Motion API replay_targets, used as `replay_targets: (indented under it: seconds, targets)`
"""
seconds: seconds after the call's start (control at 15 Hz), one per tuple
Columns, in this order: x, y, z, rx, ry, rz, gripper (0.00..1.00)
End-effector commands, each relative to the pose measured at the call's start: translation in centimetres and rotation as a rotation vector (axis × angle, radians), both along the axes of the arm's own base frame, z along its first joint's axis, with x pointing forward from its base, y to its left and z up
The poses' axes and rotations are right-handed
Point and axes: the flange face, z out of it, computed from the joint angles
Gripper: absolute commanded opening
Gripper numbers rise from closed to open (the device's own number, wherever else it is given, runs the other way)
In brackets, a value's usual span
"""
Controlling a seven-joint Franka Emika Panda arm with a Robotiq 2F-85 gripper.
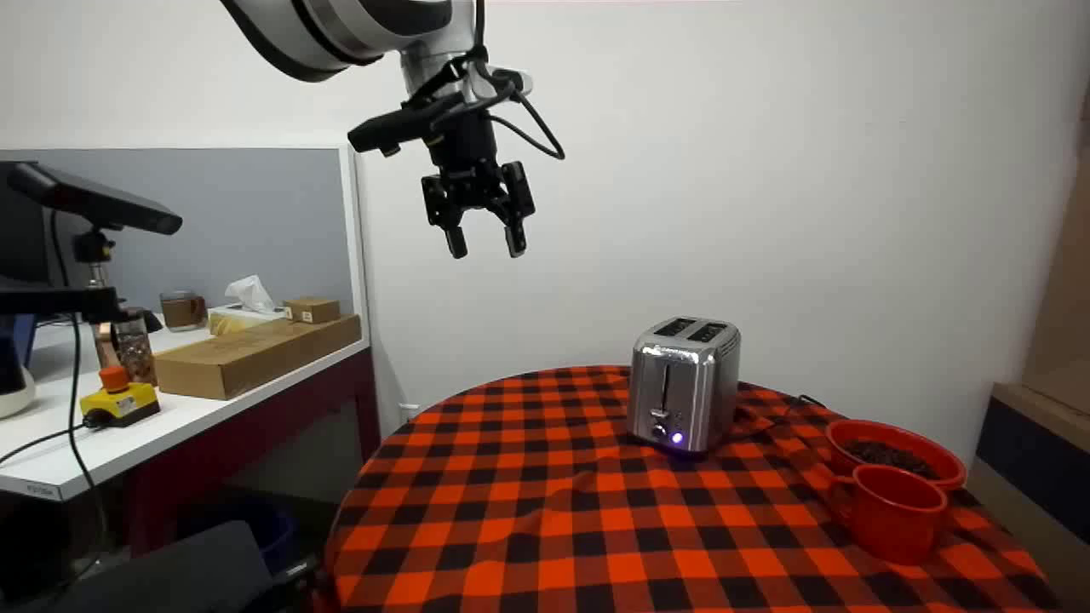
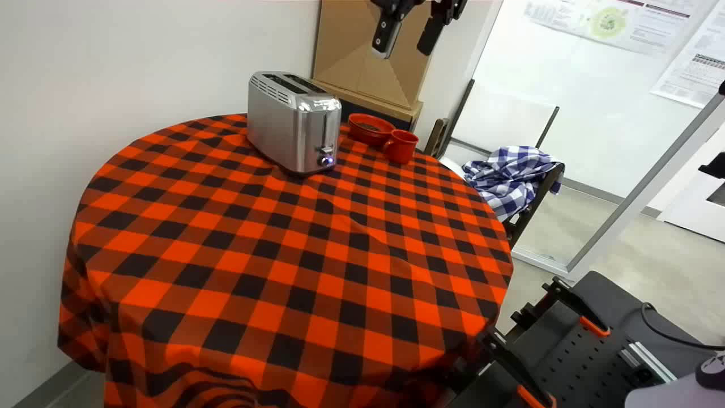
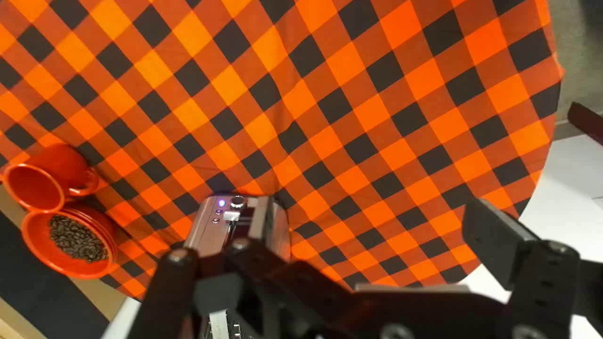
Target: Turn off the toaster
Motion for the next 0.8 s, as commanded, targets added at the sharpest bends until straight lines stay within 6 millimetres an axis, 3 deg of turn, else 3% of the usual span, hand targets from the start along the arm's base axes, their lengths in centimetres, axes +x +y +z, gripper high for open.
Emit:
replay_targets:
  seconds: [0.0, 0.13, 0.4, 0.53, 0.73]
  targets:
    - [0.0, 0.0, 0.1, 0.000, 0.001, 0.000, 1.00]
    - [0.0, 0.0, 0.1, 0.000, 0.001, 0.000, 1.00]
    - [2.8, -1.2, -1.1, 0.031, 0.011, 0.010, 1.00]
    - [5.4, -3.0, -2.1, 0.030, -0.017, 0.049, 1.00]
    - [10.2, -6.7, -5.2, 0.040, -0.023, 0.123, 1.00]
